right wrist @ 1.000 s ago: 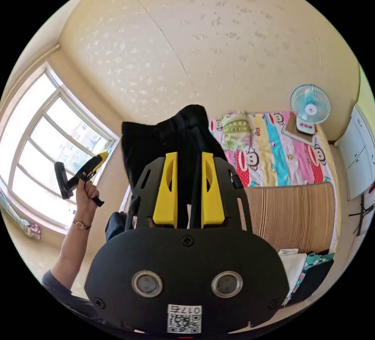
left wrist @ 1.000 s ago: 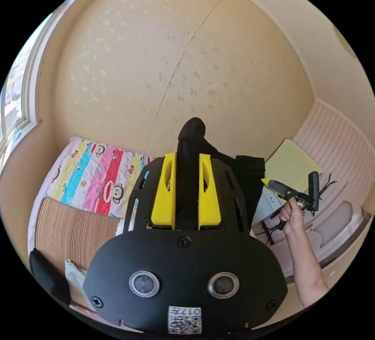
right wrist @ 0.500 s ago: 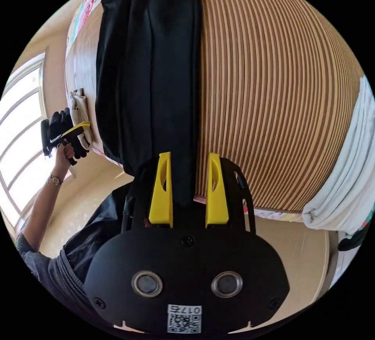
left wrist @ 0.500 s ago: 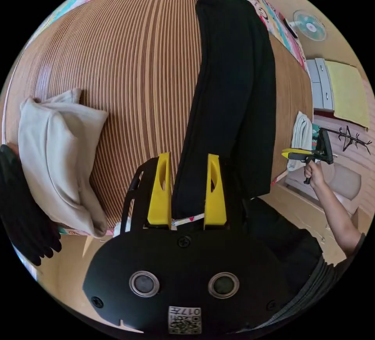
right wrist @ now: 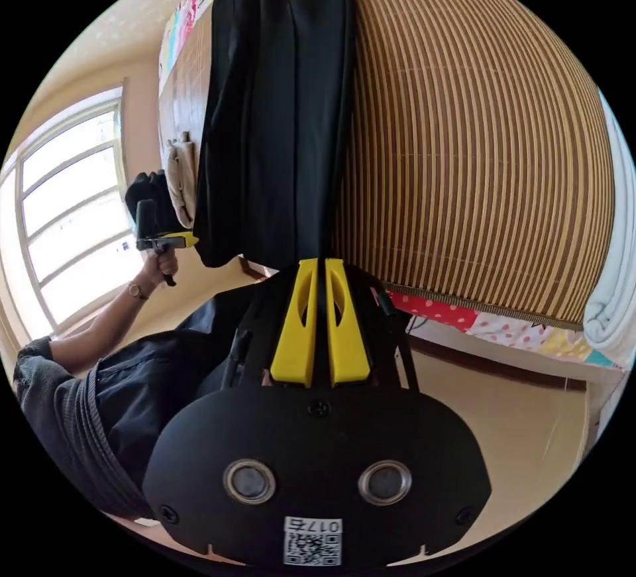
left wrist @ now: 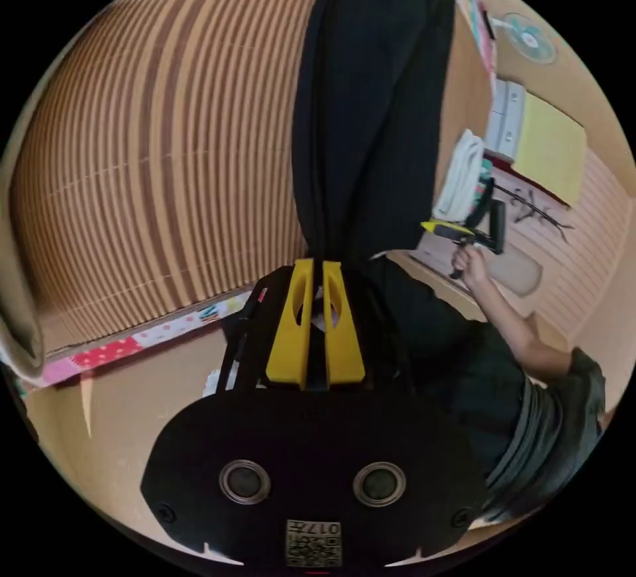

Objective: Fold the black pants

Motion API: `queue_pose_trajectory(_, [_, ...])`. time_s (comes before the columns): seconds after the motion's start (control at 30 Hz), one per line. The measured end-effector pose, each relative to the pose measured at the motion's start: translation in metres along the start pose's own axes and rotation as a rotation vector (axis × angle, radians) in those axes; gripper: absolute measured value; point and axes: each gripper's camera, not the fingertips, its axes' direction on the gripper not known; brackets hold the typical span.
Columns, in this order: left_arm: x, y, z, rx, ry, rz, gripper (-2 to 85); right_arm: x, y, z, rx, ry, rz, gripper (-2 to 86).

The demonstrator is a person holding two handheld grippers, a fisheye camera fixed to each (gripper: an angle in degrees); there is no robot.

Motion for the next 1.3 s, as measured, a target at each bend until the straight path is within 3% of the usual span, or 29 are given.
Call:
queue_pose_trajectory(0.07, [-0.015,0.034,-0.020,0.121,0.077,-0.024,1.1,0.030,0.012,-0.020,0.071,0.002,0.115,2.7])
queue_pose_trajectory(0.17, [-0.063,0.090,-0.036,0.242,-0.171,-0.323,0.9,0.051,0.020,-0.032,0.087,0.068,0.207,2.6])
queue_pose_trajectory(0.27, [-0.090,0.128,-0.043,0.306,-0.244,-0.550,1.9,0.052,0.025,-0.036,0.057,0.165,0.212,2.5])
queue_pose_trajectory(0.33, [-0.088,0.137,-0.045,0.306,-0.279,-0.593,3.4,0.048,0.029,-0.039,0.064,0.171,0.172,2.5])
queue_pose_trajectory(0.47, [-0.048,0.153,-0.058,0.314,-0.597,-0.621,7.2,0.050,0.044,-0.051,0.128,0.128,0.177,2.5])
queue_pose_trajectory(0.53, [-0.020,0.161,-0.067,0.397,-0.668,-0.532,8.1,0.052,0.052,-0.059,0.169,0.092,0.197,2.5])
queue_pose_trajectory(0.63, [0.022,0.156,-0.069,0.415,-0.611,-0.316,8.3,0.039,0.066,-0.078,0.244,0.026,0.145,2.5])
queue_pose_trajectory(0.77, [0.090,0.132,-0.039,0.275,-0.371,0.052,7.7,-0.010,0.081,-0.099,0.272,-0.065,-0.103,2.6])
queue_pose_trajectory(0.87, [0.143,0.115,0.003,0.140,-0.315,0.198,7.9,-0.040,0.080,-0.099,0.227,-0.088,-0.201,2.6])
queue_pose_trajectory(1.0, [0.194,0.089,0.054,0.045,-0.409,0.193,15.6,-0.070,0.069,-0.091,0.151,-0.115,-0.303,2.6])
queue_pose_trajectory(1.13, [0.201,0.071,0.088,-0.032,-0.551,0.115,17.0,-0.096,0.051,-0.085,0.063,-0.181,-0.418,2.7])
queue_pose_trajectory(1.3, [0.186,0.092,0.101,-0.044,-0.638,0.060,2.8,-0.090,0.022,-0.083,-0.216,-0.077,-0.551,3.2])
